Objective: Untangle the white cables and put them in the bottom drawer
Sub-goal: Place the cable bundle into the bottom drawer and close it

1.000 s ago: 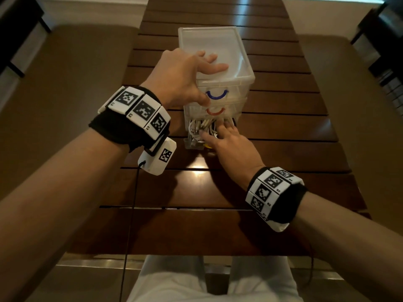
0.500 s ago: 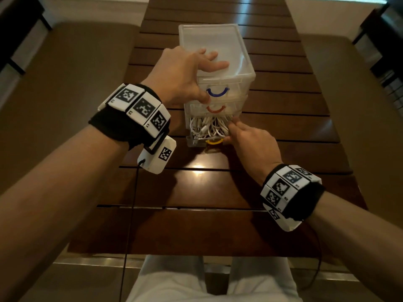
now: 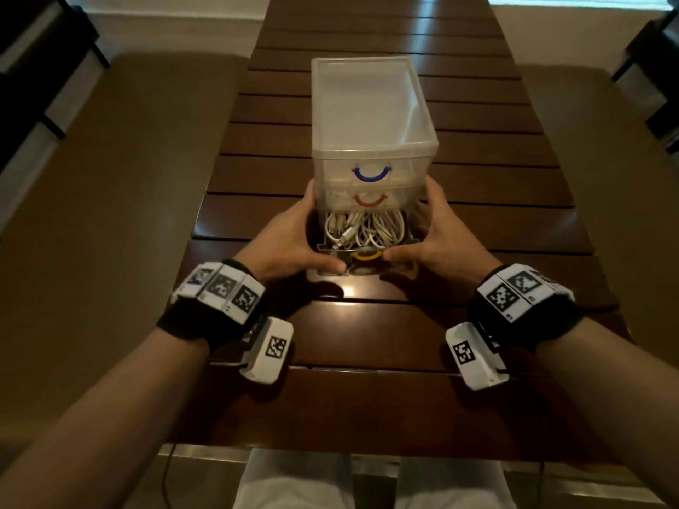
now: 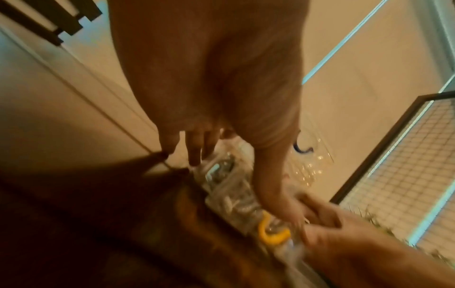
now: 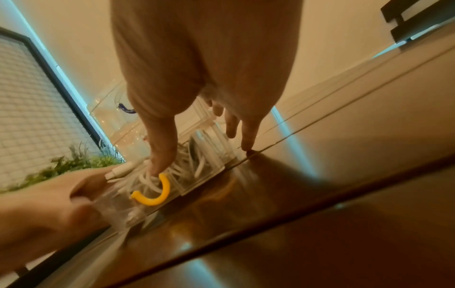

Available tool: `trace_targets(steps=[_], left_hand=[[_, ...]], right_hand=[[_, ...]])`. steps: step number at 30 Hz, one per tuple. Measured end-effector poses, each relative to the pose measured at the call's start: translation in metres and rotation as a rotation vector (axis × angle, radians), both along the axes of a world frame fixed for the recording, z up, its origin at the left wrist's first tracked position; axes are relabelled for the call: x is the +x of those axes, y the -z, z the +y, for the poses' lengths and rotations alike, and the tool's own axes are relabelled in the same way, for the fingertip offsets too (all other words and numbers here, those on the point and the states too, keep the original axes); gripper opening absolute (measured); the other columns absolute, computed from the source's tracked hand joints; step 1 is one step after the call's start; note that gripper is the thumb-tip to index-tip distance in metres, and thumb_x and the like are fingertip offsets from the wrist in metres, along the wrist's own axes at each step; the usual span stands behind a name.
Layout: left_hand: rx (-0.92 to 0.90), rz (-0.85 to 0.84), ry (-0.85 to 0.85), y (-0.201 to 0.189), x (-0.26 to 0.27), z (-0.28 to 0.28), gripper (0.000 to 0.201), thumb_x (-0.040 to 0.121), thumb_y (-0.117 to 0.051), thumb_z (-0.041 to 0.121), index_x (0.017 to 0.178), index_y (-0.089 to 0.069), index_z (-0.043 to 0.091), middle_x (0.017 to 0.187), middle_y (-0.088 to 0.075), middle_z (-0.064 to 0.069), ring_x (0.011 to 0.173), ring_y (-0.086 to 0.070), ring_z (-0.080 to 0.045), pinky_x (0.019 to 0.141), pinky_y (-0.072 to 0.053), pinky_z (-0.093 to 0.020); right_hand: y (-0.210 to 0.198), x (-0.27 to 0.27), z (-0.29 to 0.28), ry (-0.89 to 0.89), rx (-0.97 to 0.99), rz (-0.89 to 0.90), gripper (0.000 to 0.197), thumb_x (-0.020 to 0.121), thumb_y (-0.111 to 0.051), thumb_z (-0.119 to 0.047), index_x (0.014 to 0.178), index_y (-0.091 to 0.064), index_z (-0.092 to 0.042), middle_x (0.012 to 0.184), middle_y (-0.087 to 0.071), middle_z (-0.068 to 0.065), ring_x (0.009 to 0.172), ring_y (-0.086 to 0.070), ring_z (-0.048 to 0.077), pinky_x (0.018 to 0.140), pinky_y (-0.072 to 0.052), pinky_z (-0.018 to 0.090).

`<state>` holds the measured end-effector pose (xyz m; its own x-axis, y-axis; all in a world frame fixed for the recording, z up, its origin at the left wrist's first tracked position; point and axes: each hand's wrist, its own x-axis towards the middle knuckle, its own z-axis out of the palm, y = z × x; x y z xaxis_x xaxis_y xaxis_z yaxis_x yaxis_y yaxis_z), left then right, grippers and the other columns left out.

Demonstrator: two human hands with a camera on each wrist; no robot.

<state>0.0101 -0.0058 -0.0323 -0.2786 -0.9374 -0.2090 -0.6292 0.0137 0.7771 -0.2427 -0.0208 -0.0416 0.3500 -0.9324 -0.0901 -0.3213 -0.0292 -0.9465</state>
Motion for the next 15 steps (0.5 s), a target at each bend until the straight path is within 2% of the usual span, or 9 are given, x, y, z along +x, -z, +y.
trace_targets(steps=[3,6,10,13,15], left_hand=[[-0.126,-0.07,-0.087,0.006,-0.01,0.008,0.115,0.057,-0.091,0.029,0.15,-0.023,0.031,0.14,-0.047,0.007,0.13,-0.044,-0.012,0.108,-0.04,-0.041],[-0.17,-0.112,-0.093,0.007,-0.01,0.007,0.105,0.059,-0.091,0.03,0.146,-0.032,0.029,0.135,-0.051,0.005,0.124,-0.049,-0.015,0.104,-0.043,-0.039],[-0.197,-0.161,-0.108,0.002,-0.014,0.002,0.079,0.063,-0.088,0.031,0.132,-0.048,0.027,0.118,-0.055,0.008,0.115,-0.054,-0.015,0.098,-0.046,-0.036],[-0.121,-0.155,-0.083,-0.004,-0.009,-0.002,0.076,0.067,-0.086,0.036,0.133,-0.05,0.028,0.121,-0.058,0.007,0.114,-0.053,-0.012,0.093,-0.042,-0.029],[-0.021,-0.049,-0.04,-0.011,-0.005,-0.001,0.074,0.068,-0.08,0.048,0.134,-0.051,0.03,0.128,-0.06,0.008,0.118,-0.053,-0.009,0.099,-0.041,-0.028]], right_hand=[[0.005,-0.002,0.002,0.019,0.019,0.017,0.119,0.061,-0.092,-0.015,0.148,-0.015,-0.04,0.148,-0.043,-0.004,0.137,-0.043,0.011,0.114,-0.036,0.045],[0.002,0.0,0.005,0.054,-0.003,0.09,0.114,0.063,-0.091,-0.017,0.144,-0.015,-0.041,0.147,-0.046,0.001,0.135,-0.045,0.015,0.113,-0.037,0.046],[0.0,0.005,0.006,0.123,-0.031,0.114,0.1,0.068,-0.088,-0.018,0.14,-0.021,-0.036,0.139,-0.05,0.001,0.126,-0.052,0.018,0.108,-0.044,0.046],[-0.001,0.004,0.006,0.102,-0.022,0.106,0.099,0.069,-0.088,-0.021,0.139,-0.019,-0.037,0.138,-0.049,0.001,0.126,-0.052,0.017,0.108,-0.044,0.044],[-0.002,0.003,0.008,0.08,0.012,0.056,0.099,0.07,-0.087,-0.028,0.14,-0.016,-0.036,0.136,-0.047,-0.003,0.128,-0.048,0.016,0.108,-0.043,0.038]])
